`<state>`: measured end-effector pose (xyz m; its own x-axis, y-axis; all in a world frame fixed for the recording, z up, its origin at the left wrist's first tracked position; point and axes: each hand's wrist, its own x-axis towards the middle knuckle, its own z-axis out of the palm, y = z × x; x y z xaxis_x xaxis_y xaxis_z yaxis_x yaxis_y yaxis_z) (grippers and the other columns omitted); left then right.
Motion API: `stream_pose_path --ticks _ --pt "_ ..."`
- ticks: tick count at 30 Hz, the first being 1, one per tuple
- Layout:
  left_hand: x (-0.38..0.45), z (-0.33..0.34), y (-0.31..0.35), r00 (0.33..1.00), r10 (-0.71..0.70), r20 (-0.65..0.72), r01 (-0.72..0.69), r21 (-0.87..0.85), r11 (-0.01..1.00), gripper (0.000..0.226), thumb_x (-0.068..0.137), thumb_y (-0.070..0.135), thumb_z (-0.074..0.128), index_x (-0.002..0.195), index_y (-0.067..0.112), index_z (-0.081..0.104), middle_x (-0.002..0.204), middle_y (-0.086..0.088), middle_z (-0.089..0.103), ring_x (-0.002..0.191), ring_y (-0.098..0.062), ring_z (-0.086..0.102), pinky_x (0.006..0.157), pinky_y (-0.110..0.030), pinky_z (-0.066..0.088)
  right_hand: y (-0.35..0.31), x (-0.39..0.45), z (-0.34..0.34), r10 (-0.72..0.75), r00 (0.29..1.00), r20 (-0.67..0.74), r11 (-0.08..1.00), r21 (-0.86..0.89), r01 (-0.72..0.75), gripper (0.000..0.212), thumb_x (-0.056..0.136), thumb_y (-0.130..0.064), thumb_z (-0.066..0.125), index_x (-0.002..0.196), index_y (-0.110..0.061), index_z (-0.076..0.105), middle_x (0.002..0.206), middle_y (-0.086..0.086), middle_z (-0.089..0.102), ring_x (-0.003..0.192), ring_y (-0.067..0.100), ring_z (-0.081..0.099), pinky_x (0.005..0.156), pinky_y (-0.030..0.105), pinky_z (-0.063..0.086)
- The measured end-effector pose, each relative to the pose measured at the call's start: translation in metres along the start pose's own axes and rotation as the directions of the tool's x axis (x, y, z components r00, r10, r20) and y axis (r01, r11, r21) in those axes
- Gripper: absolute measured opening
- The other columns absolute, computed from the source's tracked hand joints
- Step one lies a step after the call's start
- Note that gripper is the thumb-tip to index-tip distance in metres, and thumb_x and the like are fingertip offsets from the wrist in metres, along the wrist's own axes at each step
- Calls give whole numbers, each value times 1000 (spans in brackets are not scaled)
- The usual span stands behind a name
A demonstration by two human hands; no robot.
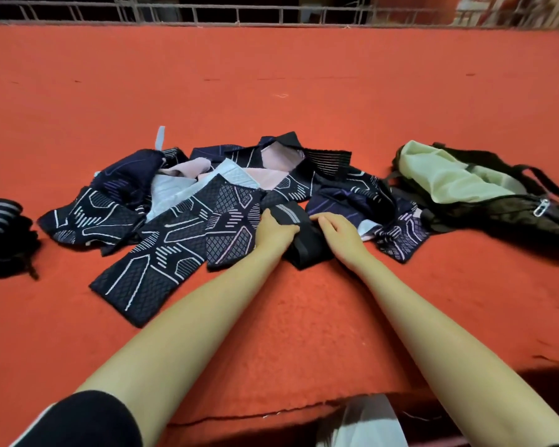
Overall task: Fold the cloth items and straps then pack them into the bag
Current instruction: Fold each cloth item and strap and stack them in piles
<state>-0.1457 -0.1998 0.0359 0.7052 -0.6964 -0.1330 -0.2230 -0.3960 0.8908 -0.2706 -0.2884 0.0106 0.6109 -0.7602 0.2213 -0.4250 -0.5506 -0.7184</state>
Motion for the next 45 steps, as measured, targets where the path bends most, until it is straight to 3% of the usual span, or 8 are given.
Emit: stream_pose_path --ticks 9,12,16,21,29,34,39,45 --pt "-62 -73 8 977 212 -23 -213 -160 964 77 80 4 68 145 18 31 125 4 54 105 -10 55 86 -14 43 -11 -8 -6 100 994 32 988 111 -103 29 98 -22 43 106 -12 69 112 0 66 104 14 58 90 30 45" --pt "-93 -109 3 941 338 20 -339 90 937 73 80 10 68 144 22 34 123 1 58 113 -14 55 89 -18 38 -37 -14 -8 244 967 73 937 240 -255 32 97 -36 46 107 -13 67 105 1 64 98 14 56 79 29 45" --pt "-123 -137 -14 790 609 73 -529 584 616 62 82 13 61 140 19 40 118 -6 57 111 -26 53 87 -33 42 -94 -50 0 298 904 308 652 626 -428 40 97 -44 41 118 -14 57 108 7 59 102 21 56 75 30 47" --pt "-140 -123 -57 838 476 266 -508 697 506 33 93 30 52 122 15 55 108 -9 54 105 -29 53 88 -39 44 -112 -114 26 312 865 392 536 679 -501 43 94 -54 39 114 -19 54 102 10 60 95 25 61 66 36 55" --pt "-150 -112 -94 856 448 257 -516 473 714 38 87 43 61 119 21 64 101 -3 58 95 -13 54 91 -27 41 -109 -141 22 346 867 358 686 534 -495 40 90 -50 54 103 -12 61 97 12 62 84 23 66 60 33 55" --pt "-155 -134 -89 825 548 141 -550 426 718 58 86 52 29 94 13 71 93 -3 69 91 -21 59 87 -36 43 -104 -133 20 419 852 315 789 338 -513 44 86 -55 57 99 -14 64 89 0 61 86 17 57 74 29 38" --pt "-144 -147 -106 913 404 48 -344 623 703 65 83 61 48 133 20 53 136 -2 49 129 -23 38 107 -42 32 -95 -134 28 365 891 271 891 175 -419 32 79 -15 74 109 -8 63 98 3 61 88 14 55 61 17 41" --pt "-136 -145 -116 976 212 -47 -161 498 852 74 81 46 67 142 14 39 134 -16 47 127 -34 40 107 -38 31 -90 -142 31 235 970 67 963 -152 -223 48 79 -32 72 122 -17 57 121 5 58 113 23 51 91 29 41"
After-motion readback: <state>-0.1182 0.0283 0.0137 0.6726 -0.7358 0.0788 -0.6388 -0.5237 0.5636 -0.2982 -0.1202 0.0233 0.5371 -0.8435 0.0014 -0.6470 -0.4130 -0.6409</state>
